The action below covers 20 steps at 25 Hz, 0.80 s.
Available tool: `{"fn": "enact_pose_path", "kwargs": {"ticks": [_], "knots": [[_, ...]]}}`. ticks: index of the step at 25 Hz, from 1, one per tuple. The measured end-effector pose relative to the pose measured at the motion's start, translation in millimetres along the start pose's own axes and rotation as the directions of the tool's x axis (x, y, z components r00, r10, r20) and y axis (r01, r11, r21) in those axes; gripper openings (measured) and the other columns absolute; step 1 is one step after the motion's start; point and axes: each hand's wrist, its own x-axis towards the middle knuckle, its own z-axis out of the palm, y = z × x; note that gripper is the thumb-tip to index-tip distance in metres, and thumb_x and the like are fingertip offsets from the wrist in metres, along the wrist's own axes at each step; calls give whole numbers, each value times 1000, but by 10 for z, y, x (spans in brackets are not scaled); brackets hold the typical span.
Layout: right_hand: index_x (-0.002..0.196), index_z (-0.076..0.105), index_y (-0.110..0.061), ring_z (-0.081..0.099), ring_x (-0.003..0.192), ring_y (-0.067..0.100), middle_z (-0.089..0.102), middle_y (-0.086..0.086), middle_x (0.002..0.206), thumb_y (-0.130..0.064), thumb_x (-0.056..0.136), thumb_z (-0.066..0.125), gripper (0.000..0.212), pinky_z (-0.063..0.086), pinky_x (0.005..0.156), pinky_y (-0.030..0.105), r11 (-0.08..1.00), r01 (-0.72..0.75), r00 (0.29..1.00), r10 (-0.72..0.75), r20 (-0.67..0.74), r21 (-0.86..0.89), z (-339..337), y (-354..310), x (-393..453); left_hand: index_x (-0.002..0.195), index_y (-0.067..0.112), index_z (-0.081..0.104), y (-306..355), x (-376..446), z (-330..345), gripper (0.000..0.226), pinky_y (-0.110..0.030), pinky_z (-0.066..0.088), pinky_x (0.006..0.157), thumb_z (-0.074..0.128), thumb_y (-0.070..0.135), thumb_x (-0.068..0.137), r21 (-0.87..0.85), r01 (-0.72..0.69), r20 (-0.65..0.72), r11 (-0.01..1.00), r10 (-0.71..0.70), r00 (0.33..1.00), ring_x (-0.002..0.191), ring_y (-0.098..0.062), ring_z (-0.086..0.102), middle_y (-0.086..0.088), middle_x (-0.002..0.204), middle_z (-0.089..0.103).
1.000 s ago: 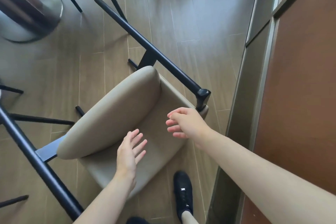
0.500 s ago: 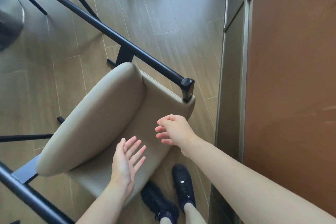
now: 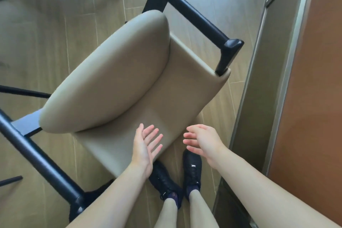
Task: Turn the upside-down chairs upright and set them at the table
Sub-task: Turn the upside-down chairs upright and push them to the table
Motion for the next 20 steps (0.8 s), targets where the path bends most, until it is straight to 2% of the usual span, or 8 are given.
{"fn": "enact_pose_path", "kwargs": {"ticks": [5, 8, 12, 16, 20], "knots": [[100, 61, -16, 71, 90, 19, 70, 9, 107, -19, 97, 56, 7, 58, 76, 32, 995, -69, 997, 67, -30, -79, 123, 457, 539, 128, 19, 62, -587, 463, -89, 54, -40, 51, 93, 42, 60, 99, -116, 124, -28, 985, -128, 991, 113, -22, 67, -2, 126, 67], [99, 57, -20, 69, 96, 18, 66, 6, 110, -24, 96, 61, 7, 58, 80, 33, 993, -95, 995, 93, -32, -76, 144, 588, 866, 129, 19, 60, -827, 725, -128, 54, -38, 52, 90, 49, 61, 97, -183, 159, -35, 970, -168, 985, 112, -19, 67, -2, 126, 67], [109, 54, -20, 65, 103, 16, 62, 3, 115, -32, 92, 68, 25, 57, 87, 36, 990, -118, 991, 113, -67, -79, 79, 751, 1437, 131, 23, 55, -1200, 1151, -89, 52, -34, 53, 87, 65, 54, 92, -213, 190, -34, 959, -201, 979, 113, -15, 66, 0, 126, 65], [127, 50, -17, 63, 103, 12, 61, 1, 121, -38, 87, 74, 52, 56, 89, 36, 992, -98, 991, 90, -103, -80, 8, 875, 2030, 144, 16, 48, -1523, 1595, 32, 67, -37, 50, 98, 72, 47, 88, -299, 212, -39, 930, -234, 971, 118, -20, 62, -5, 134, 61], [142, 43, -14, 61, 106, 14, 60, 3, 125, -40, 84, 76, 72, 54, 89, 36, 996, -80, 989, 74, -124, -41, -45, 1070, 2620, 145, 10, 43, -1774, 2042, 145, 76, -36, 51, 94, 77, 43, 85, -405, 232, -64, 884, -281, 958, 115, -22, 60, -8, 126, 62]]}}
